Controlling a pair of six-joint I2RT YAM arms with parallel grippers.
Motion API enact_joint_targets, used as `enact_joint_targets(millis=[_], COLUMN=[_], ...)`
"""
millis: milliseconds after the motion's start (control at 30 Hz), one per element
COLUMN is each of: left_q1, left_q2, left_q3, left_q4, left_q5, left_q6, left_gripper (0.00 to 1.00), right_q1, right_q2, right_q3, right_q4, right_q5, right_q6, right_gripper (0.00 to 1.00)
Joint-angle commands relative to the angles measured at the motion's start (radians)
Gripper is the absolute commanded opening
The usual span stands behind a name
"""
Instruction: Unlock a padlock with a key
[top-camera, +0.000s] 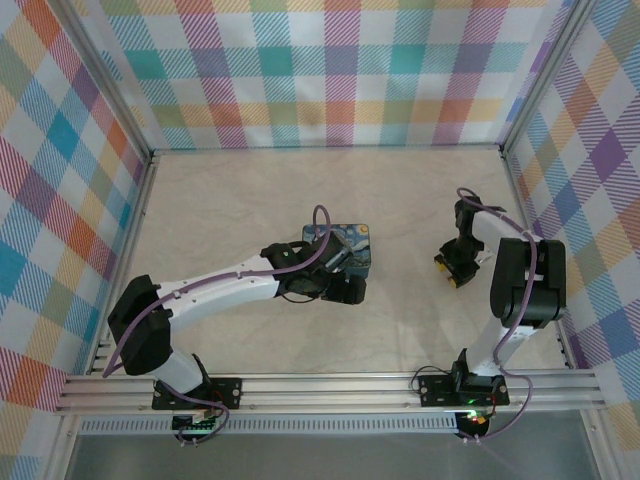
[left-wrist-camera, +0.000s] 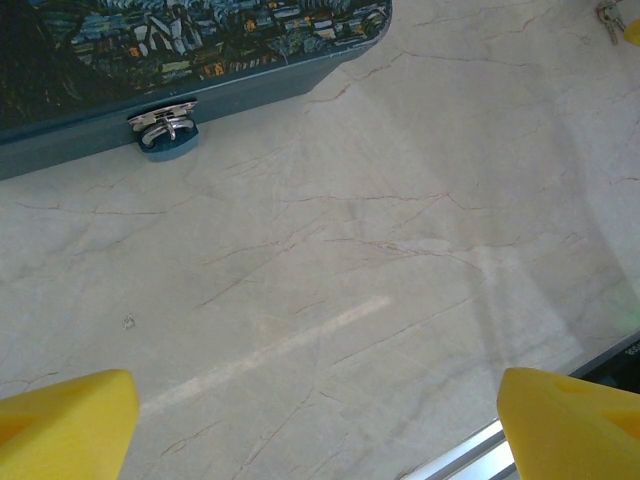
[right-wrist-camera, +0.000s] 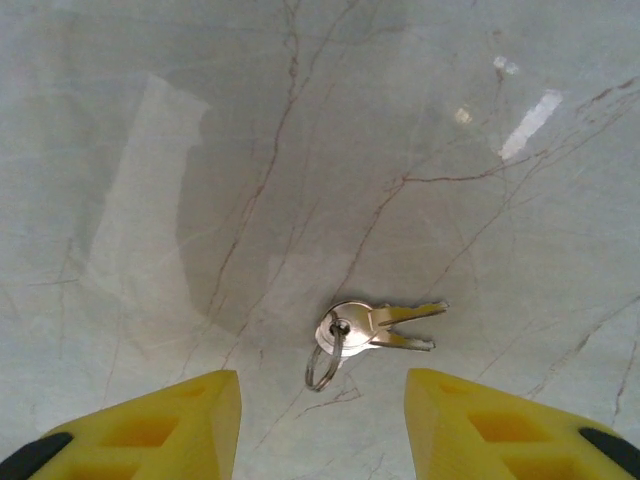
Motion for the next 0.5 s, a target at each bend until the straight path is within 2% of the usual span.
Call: enact_joint_targets(millis=[0,467], left_q1=[-0.016,-0.016], left_q2=[0.006,0.014], left_q3=[0.011,0.01], left_q4=[-0.012,-0.01], left_q5=[-0.014,-0.02], left_q6=[-0.001,-0.009], left_gripper=[0.92,0.92], right_q1=[-0.007,-0.009], right_q2=[0.014,0.034], right_q3=[-0.013,0.005], right_q4=[0.008,0.001], right_q5=[-0.001,0.045], right_q6=[0.02,-0.003], right_gripper=[0.44,0.43])
